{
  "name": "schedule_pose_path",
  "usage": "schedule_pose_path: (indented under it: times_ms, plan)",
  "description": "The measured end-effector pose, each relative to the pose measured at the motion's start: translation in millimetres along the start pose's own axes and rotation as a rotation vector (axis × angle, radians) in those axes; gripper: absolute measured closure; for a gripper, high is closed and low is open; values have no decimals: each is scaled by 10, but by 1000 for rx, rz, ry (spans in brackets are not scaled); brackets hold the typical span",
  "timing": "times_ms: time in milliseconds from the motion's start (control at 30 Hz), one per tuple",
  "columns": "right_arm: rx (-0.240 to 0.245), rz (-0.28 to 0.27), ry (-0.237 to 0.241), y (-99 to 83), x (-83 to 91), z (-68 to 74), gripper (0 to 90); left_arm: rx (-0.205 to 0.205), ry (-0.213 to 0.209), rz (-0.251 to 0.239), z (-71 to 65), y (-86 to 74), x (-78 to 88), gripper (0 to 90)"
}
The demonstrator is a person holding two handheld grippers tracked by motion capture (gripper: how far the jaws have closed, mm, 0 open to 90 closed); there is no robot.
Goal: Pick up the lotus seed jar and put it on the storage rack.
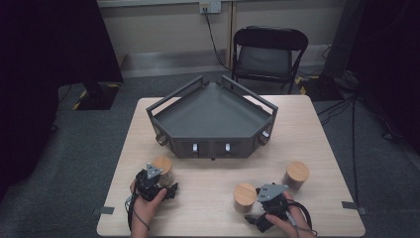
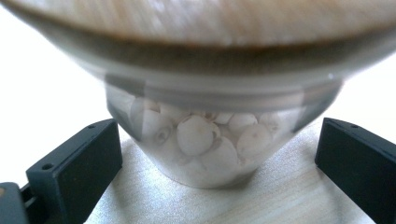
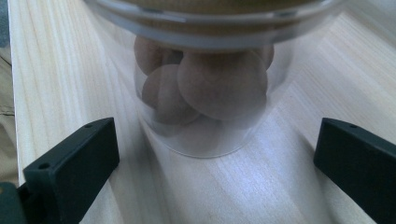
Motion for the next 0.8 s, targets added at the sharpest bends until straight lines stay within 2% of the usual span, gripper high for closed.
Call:
schedule_pose_path:
  times_ms: [800]
  plan:
    - [0, 0, 0, 0, 0, -1, 0, 8, 1, -2, -11, -21, 31, 5]
Point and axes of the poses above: each handheld gripper's, and its own axes: x roughly backward along the jaws, y roughly out of its top, z roughly to its left, the point moved 6 cm from there along -x, roughly forward along the jaws, and after that the axes turned 11 degrees about -z, right-handed, at the moved point
